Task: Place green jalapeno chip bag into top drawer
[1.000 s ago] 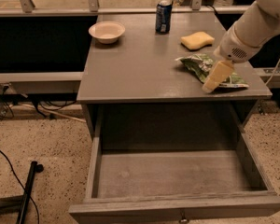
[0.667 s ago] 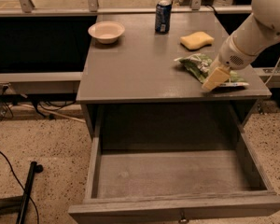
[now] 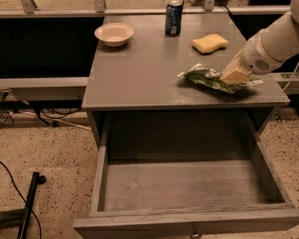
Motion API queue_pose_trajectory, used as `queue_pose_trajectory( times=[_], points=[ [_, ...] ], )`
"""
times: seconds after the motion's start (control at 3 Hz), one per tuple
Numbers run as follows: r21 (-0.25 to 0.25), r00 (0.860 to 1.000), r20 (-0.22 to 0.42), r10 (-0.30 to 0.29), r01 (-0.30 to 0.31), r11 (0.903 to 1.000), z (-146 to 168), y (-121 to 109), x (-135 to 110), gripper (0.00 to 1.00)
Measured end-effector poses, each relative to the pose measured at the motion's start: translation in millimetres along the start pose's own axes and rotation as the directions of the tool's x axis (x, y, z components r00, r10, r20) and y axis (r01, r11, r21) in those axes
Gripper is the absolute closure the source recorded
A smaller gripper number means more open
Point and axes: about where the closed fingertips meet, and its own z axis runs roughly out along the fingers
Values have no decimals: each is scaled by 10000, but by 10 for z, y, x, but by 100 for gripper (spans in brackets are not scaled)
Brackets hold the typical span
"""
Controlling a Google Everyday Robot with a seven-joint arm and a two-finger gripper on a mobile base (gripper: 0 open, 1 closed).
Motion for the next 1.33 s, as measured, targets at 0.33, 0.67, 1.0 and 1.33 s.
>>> queue_pose_trajectory(
  times=[0.33,0.67,1.0,1.33],
  points=[
    [418,9864,1392,-870,819,9958,-414,217,-235,100],
    [386,9420,2972,-1561,1515,9877,-706,660,-337,100],
    [88,9107,3741,-1751,1853,9826,-684,1161,-55,100],
    [-1055,9266,3423,-1558,2026,9736,-237,1726,455,100]
  ],
)
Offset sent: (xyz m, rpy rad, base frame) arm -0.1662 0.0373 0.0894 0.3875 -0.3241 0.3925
